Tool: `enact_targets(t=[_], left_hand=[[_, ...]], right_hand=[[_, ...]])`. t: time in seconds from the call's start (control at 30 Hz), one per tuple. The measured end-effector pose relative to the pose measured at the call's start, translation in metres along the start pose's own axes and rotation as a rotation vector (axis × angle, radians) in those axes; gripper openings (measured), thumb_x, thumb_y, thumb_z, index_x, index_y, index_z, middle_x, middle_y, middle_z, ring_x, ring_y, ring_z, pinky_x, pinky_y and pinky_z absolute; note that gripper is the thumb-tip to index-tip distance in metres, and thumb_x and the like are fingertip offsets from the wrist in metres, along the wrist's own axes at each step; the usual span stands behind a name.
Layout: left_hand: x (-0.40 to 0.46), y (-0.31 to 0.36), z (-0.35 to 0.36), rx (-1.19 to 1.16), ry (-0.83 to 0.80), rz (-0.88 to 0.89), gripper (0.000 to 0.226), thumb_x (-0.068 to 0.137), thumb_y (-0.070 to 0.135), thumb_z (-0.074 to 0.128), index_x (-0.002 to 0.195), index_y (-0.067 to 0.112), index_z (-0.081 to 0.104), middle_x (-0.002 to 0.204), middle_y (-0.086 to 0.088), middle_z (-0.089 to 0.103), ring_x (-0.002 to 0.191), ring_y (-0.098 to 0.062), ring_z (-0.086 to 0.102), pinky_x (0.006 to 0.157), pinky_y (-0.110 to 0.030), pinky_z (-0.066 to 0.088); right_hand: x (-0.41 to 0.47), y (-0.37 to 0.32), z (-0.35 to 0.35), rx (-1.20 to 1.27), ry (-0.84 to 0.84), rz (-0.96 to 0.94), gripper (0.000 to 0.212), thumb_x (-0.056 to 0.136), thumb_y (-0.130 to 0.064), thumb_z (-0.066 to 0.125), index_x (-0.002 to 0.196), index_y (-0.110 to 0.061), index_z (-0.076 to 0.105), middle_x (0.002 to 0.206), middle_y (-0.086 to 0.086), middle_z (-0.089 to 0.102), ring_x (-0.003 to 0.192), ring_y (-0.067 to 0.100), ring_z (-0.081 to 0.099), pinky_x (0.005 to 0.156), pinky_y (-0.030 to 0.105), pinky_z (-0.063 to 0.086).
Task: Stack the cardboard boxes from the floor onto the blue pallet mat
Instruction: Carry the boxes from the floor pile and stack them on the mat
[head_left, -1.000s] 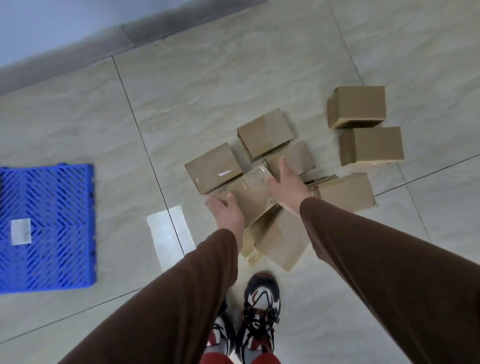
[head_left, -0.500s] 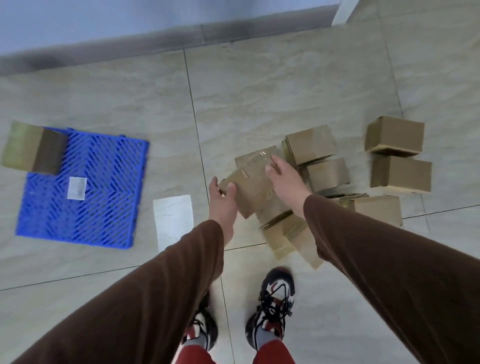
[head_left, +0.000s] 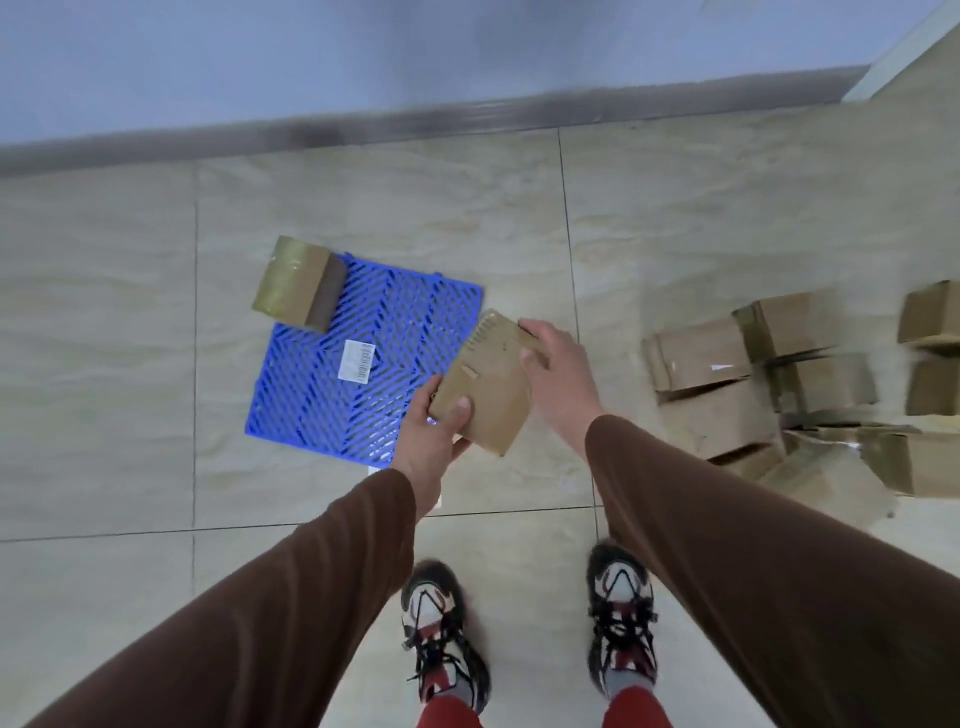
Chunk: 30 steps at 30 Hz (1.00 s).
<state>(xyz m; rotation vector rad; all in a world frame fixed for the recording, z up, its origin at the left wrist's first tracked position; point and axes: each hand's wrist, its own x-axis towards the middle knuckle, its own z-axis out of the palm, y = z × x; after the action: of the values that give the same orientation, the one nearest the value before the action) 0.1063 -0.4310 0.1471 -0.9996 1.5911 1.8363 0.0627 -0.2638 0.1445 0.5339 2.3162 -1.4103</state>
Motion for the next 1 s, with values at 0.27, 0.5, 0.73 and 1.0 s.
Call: enact_targets(t=[0.27, 0.5, 0.73, 1.0], left_hand=[[0.034, 0.037, -0.077, 0.044, 0.036, 0.021, 0.048, 0.099, 0.012, 0.061, 0.144, 0.02, 0.046, 0.131, -0.005, 0.059, 0.114, -0.025, 0.065, 0.075, -0.025, 0.061], [0.078, 0.06, -0.114, -0.036, 0.052, 0.046, 0.035, 0.101, 0.011, 0.057, 0.133, 0.022, 0.049, 0.116, 0.003, 0.061, 0.103, -0.02, 0.067, 0.072, -0.021, 0.06], [0.133, 0.065, -0.154, -0.116, 0.037, 0.019, 0.041, 0.101, 0.012, 0.057, 0.141, 0.018, 0.047, 0.133, -0.008, 0.06, 0.116, -0.023, 0.065, 0.083, -0.029, 0.059], [0.22, 0.052, -0.19, -0.175, 0.002, -0.07, 0.06, 0.097, 0.015, 0.066, 0.15, 0.017, 0.038, 0.142, -0.008, 0.057, 0.113, -0.021, 0.067, 0.085, -0.026, 0.058]], right_hand=[[0.022, -0.045, 0.079, 0.153, -0.023, 0.063, 0.047, 0.1, -0.007, 0.048, 0.143, -0.025, 0.053, 0.147, 0.002, 0.044, 0.129, 0.01, 0.048, 0.116, 0.032, 0.036], [0.052, -0.054, 0.143, 0.427, 0.025, 0.261, 0.067, 0.091, -0.018, 0.065, 0.15, -0.024, 0.034, 0.147, -0.002, 0.051, 0.123, 0.016, 0.06, 0.104, 0.046, 0.052], [0.063, -0.058, 0.221, 0.579, -0.024, 0.472, 0.04, 0.099, -0.02, 0.064, 0.134, -0.03, 0.05, 0.109, -0.001, 0.069, 0.091, 0.016, 0.068, 0.077, 0.035, 0.055], [0.114, -0.042, 0.29, 0.639, 0.056, 0.498, 0.05, 0.102, -0.02, 0.06, 0.149, -0.027, 0.044, 0.115, -0.008, 0.065, 0.103, 0.014, 0.066, 0.09, 0.038, 0.055]])
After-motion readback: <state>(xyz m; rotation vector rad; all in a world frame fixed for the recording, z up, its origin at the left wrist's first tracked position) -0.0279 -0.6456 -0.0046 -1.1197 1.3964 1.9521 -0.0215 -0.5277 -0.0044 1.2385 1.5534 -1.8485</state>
